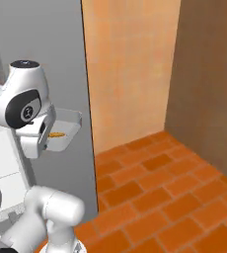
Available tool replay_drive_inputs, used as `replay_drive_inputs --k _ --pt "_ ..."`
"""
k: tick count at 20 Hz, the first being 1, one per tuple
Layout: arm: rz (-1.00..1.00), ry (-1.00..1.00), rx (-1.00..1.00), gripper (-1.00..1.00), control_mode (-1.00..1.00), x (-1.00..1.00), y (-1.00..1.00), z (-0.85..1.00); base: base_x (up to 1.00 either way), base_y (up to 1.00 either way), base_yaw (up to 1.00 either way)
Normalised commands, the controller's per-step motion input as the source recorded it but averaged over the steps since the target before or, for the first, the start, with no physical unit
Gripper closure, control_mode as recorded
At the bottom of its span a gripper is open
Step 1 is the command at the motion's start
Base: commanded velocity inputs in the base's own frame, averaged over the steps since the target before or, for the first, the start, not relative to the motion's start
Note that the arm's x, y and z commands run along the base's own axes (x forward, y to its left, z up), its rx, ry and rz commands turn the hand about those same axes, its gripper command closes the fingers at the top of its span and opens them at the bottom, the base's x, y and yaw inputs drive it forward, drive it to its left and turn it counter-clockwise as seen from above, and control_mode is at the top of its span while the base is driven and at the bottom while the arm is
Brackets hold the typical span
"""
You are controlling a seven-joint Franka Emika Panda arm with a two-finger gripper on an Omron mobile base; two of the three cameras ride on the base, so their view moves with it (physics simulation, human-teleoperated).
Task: Take the meat container that has the shrimp and place it on the second highest rack of the freezer. Then take the vegetable container that has the eggplant and squash and place it on the highest rack of the freezer.
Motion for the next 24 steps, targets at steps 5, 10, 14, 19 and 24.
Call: replay_drive_inputs --k 5,10,14,19,24 --pt "0.00 0.00 0.00 1.00 1.00 0.00 0.00 0.00 0.00 -0.43 0.79" --pt "0.00 0.00 0.00 1.00 1.00 0.00 0.00 0.00 0.00 -0.45 0.77" --pt "0.00 0.00 0.00 1.00 1.00 0.00 0.00 0.00 0.00 -0.42 0.74" --pt "0.00 0.00 0.00 1.00 1.00 0.00 0.00 0.00 0.02 -0.22 0.69" --pt "0.00 0.00 0.00 1.00 1.00 0.00 0.00 0.00 0.32 -0.08 0.27"
